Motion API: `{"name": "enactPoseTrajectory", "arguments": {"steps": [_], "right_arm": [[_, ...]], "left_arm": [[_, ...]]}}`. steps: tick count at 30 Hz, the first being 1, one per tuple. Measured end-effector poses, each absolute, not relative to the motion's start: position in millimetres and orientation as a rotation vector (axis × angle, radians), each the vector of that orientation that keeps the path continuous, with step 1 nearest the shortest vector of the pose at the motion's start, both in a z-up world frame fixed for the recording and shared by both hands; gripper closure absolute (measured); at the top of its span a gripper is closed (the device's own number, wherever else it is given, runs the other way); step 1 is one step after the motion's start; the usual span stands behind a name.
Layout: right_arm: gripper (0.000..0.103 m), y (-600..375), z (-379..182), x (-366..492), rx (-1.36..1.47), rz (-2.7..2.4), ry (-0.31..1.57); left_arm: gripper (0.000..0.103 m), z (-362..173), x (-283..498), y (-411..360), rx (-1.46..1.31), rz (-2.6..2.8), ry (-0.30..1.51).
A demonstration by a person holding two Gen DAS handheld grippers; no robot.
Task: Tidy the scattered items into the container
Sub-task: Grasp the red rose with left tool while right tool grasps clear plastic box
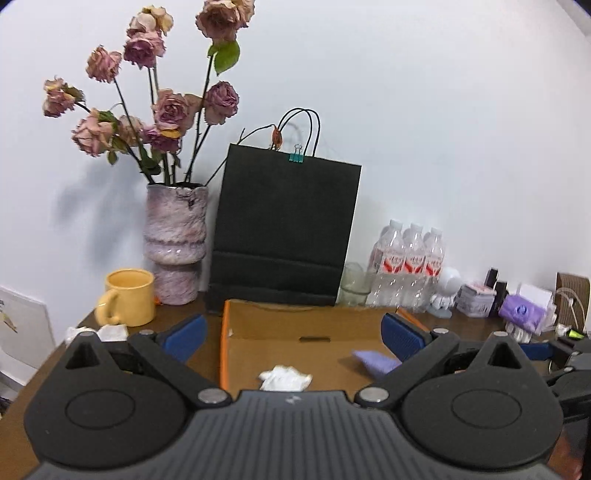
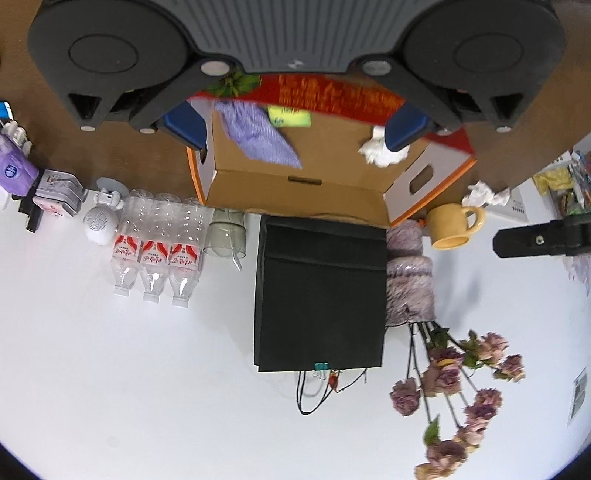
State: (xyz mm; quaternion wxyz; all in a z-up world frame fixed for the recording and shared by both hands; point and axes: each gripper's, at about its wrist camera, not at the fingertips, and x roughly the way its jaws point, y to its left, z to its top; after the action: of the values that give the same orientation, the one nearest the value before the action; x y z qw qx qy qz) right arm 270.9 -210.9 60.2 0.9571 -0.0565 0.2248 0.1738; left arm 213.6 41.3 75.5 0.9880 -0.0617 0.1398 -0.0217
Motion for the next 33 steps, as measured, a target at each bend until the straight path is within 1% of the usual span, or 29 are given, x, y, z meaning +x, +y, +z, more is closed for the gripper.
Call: {"name": "enactPoseTrajectory", "arguments": {"steps": [4, 13, 21, 27, 30, 31, 32, 33], "right_arm": [[0.000, -215, 43, 245, -0.125, 0.337, 0.490], [0.000, -211, -10, 221, -0.145, 0.278, 0.623], [0.000, -199, -35, 225, -0.157, 0.244, 0.666], [0.001, -192, -43, 232, -0.161, 0.239, 0.671], [0.004, -192, -46, 233, -0.154, 0.248, 0.683], [0.006, -192, -47, 233, -0.153, 0.248, 0.683], [0.011, -192, -47, 233, -0.149, 0.250, 0.681], [0.015, -193, -47, 232, -0.142, 0.255, 0.678]], "left_arm": [[0.000, 57, 192, 49, -0.098, -0.014, 0.332], [0.000, 0, 155, 66, -0.061, 0.026, 0.523], [0.000, -35, 152, 73, -0.074, 0.037, 0.639], [0.001, -45, 155, 69, -0.049, 0.034, 0.667], [0.007, -49, 156, 67, -0.046, 0.019, 0.678], [0.014, -50, 156, 66, -0.041, 0.020, 0.677], [0.019, -50, 156, 65, -0.036, 0.022, 0.676], [0.031, -51, 156, 65, -0.034, 0.022, 0.677]]}}
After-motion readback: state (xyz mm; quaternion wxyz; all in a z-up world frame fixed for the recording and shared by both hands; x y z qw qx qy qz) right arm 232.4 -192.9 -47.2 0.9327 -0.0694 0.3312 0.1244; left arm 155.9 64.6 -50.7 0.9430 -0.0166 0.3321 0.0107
